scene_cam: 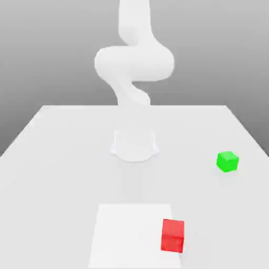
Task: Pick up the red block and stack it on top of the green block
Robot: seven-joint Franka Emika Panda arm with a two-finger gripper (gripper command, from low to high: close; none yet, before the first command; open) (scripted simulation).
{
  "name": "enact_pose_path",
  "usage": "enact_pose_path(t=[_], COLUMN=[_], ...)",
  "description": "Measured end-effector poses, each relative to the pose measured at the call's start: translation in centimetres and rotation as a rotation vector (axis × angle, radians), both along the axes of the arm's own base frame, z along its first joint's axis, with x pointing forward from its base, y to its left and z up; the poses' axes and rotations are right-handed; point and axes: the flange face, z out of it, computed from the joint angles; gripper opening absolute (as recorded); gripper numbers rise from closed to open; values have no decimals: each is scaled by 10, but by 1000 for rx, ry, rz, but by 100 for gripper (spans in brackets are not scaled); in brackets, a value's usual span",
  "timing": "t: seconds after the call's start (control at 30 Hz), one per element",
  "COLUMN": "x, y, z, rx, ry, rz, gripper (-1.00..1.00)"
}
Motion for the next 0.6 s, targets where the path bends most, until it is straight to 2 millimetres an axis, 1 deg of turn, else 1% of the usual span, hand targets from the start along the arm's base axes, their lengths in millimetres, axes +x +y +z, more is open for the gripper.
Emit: enact_pose_path(t=[0.07, 0.13, 0.23, 0.3, 0.43, 0.53, 0.6], x=[26, 47, 71, 82, 93, 91, 85], y=[8, 15, 25, 31, 43, 53, 61], z=[-38, -77, -137, -177, -259, -320, -360], rx=[-1, -2, 0, 3, 12, 23, 31], ry=[66, 128, 220, 281, 402, 494, 555], rz=[-16, -31, -50, -62, -83, -97, -102], gripper=[0, 0, 0, 0, 0, 0, 0])
